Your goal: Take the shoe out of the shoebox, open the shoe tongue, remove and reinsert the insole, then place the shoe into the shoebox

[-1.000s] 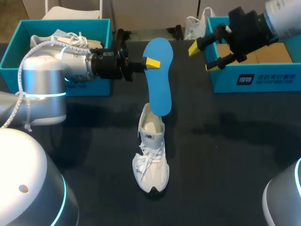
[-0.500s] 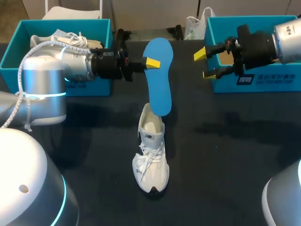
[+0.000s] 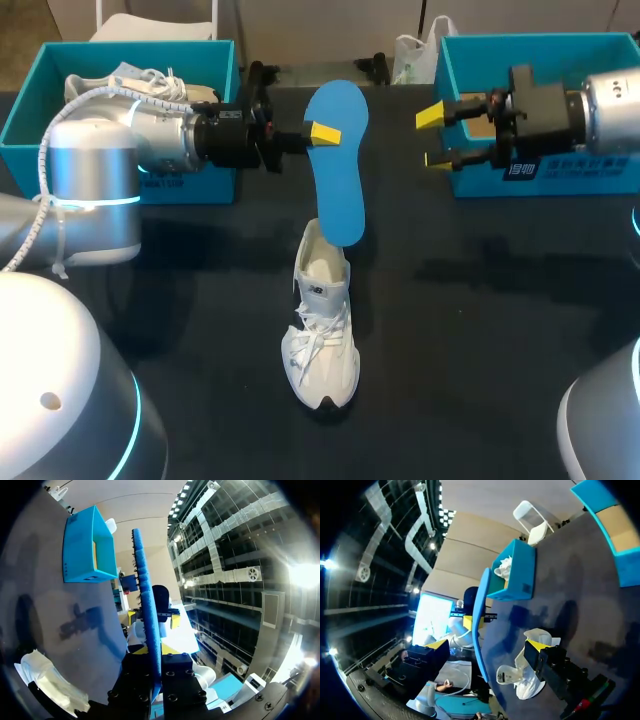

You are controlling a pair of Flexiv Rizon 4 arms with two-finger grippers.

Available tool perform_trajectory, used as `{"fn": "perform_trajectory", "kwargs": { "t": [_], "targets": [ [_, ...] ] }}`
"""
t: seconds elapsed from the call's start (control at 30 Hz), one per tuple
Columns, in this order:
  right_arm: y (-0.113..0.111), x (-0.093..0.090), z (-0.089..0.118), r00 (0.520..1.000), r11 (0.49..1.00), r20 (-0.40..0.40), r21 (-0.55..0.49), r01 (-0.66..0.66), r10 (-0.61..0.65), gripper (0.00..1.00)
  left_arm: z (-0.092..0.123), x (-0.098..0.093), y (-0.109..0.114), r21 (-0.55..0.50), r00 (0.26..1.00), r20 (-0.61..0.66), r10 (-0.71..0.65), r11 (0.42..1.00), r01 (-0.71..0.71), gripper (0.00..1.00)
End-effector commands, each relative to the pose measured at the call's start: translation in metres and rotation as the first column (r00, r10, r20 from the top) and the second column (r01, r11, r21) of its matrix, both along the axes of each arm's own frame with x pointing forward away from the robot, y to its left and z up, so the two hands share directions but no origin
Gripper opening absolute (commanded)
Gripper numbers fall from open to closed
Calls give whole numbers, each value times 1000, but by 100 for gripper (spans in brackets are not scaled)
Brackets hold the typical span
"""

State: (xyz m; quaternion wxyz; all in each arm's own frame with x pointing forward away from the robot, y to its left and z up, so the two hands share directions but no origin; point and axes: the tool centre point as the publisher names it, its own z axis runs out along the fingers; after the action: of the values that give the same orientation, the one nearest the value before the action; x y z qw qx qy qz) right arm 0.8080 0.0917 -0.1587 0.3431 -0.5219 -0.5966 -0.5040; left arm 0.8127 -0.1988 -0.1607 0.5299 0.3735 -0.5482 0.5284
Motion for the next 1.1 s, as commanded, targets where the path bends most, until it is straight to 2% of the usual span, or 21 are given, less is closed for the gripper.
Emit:
{"fn": "perform_trajectory", "kwargs": {
  "t": [0.03,0.63,0.83,0.9,1.03,1.1],
  "targets": [
    [2,2,1,1000,1000,-1,-4,-1,1,100,-1,0,-1,-2,1000,1,-1,1000,1,0],
    [2,2,1,1000,1000,-1,-4,-1,1,100,0,1,0,-7,1000,13,5,1000,-5,0],
    [2,2,1,1000,1000,-1,-4,-1,1,100,15,2,9,-88,968,251,-2,996,25,0],
    [2,2,1,1000,1000,-1,-4,-1,1,100,21,4,12,-84,946,324,1,996,28,0],
    [2,2,1,1000,1000,-1,-4,-1,1,100,32,6,19,-97,898,439,31,995,13,0],
    [2,2,1,1000,1000,-1,-4,-1,1,100,37,6,24,-111,845,533,49,994,12,0]
  ]
}}
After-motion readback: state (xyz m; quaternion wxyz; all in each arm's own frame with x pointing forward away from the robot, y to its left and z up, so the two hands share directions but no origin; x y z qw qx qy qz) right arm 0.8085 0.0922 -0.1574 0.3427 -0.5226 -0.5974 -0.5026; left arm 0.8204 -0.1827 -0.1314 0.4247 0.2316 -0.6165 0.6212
